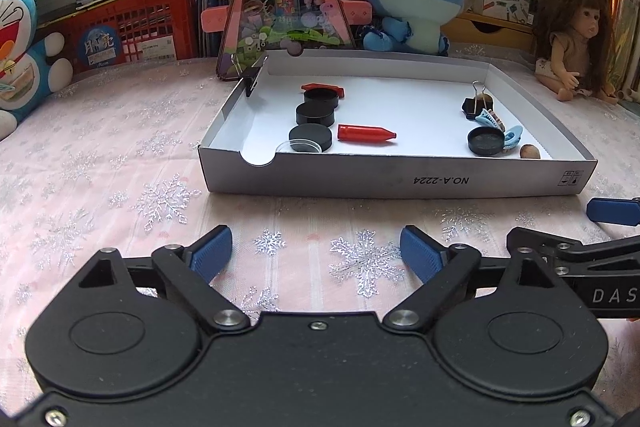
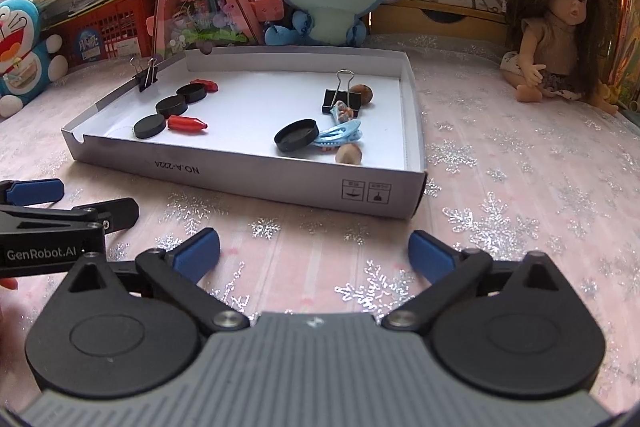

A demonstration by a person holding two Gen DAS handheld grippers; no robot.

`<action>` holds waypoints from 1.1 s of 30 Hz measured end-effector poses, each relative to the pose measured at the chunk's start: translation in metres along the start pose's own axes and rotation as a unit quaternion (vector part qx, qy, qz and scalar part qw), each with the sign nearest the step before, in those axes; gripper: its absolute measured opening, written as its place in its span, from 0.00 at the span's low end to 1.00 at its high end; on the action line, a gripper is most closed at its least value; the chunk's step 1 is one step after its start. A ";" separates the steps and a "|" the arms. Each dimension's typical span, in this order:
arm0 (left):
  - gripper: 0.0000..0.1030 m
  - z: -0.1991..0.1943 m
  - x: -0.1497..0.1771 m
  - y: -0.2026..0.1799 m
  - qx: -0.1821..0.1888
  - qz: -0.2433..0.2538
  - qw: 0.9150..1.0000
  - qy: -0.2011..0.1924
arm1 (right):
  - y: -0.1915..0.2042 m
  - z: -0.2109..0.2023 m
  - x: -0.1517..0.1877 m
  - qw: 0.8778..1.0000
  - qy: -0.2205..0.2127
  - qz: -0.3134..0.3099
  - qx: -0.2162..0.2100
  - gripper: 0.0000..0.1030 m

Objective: Organize rigid objects

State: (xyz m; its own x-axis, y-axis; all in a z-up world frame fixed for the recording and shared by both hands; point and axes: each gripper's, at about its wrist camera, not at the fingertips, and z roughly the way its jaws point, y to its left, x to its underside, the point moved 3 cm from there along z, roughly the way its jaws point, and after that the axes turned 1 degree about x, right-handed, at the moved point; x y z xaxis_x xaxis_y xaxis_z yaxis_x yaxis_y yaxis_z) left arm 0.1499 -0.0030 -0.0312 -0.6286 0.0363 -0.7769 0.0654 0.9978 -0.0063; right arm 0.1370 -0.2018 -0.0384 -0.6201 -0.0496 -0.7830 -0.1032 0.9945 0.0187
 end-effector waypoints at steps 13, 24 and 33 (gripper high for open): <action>1.00 0.003 0.000 0.001 -0.006 -0.004 1.000 0.008 | 0.001 0.000 0.000 1.000 0.001 -0.003 0.001 1.00; 1.00 0.004 0.000 0.001 -0.005 -0.005 1.000 0.008 | 0.001 0.000 0.000 1.000 0.001 -0.003 0.001 1.00; 1.00 0.004 0.000 0.001 -0.005 -0.004 1.000 0.008 | 0.002 0.000 0.000 1.000 0.001 -0.003 0.001 1.00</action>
State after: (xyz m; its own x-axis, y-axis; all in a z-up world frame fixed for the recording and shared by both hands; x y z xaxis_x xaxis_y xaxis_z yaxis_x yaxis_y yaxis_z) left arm 0.1526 -0.0022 -0.0336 -0.6408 0.0282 -0.7672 0.0518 0.9986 -0.0065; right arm 0.1368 -0.2002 -0.0386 -0.6213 -0.0555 -0.7816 -0.1047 0.9944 0.0127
